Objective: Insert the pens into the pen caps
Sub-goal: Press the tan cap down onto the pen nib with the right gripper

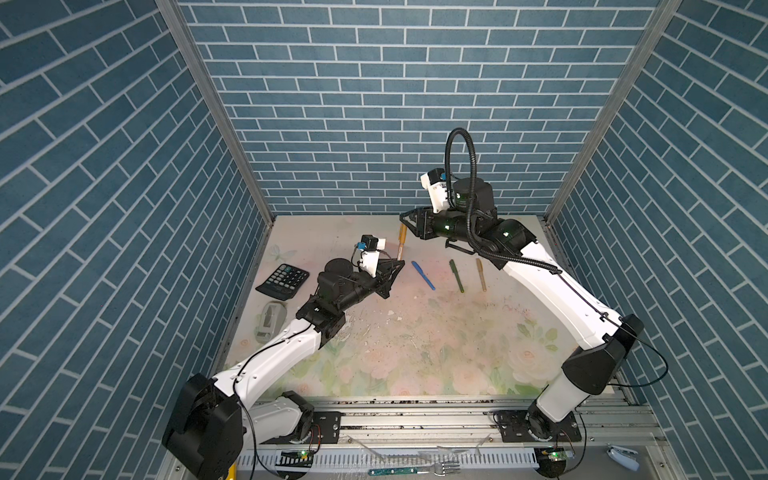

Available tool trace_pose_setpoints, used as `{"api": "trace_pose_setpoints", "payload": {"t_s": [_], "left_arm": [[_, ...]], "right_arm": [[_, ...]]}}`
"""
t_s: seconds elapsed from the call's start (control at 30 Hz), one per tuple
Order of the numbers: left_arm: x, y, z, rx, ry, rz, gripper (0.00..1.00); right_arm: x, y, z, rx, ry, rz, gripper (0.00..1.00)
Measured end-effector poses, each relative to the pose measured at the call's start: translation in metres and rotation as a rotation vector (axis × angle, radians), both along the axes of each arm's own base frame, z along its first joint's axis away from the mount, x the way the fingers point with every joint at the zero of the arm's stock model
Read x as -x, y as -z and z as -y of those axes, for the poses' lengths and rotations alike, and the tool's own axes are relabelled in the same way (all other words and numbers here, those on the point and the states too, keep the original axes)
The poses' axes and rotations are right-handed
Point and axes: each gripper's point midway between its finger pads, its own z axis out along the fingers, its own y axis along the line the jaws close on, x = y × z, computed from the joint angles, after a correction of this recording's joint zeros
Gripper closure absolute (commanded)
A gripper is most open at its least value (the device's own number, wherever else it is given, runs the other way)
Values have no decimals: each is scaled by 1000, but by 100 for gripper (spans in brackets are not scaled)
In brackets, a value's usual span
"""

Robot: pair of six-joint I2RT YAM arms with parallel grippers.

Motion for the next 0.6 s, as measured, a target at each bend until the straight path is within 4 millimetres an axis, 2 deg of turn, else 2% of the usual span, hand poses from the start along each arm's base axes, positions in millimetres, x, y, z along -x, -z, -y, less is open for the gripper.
{"api": "trace_pose_setpoints", "payload": {"t_s": [0.17,0.27,0.43,0.6], "left_arm": [[0,0,0,0,0,-2,100],[0,2,0,1,0,-12,100],[1,7,0,-1,-4,-46,100],[2,5,3,13,2,-62,100]], "right_arm": [[4,3,-3,-1,-23,-17,83],[5,6,-4,1,-31,-21,88],[7,15,-2,-5,-34,-28,89],[9,14,2,-25,-29,-4,90]]}}
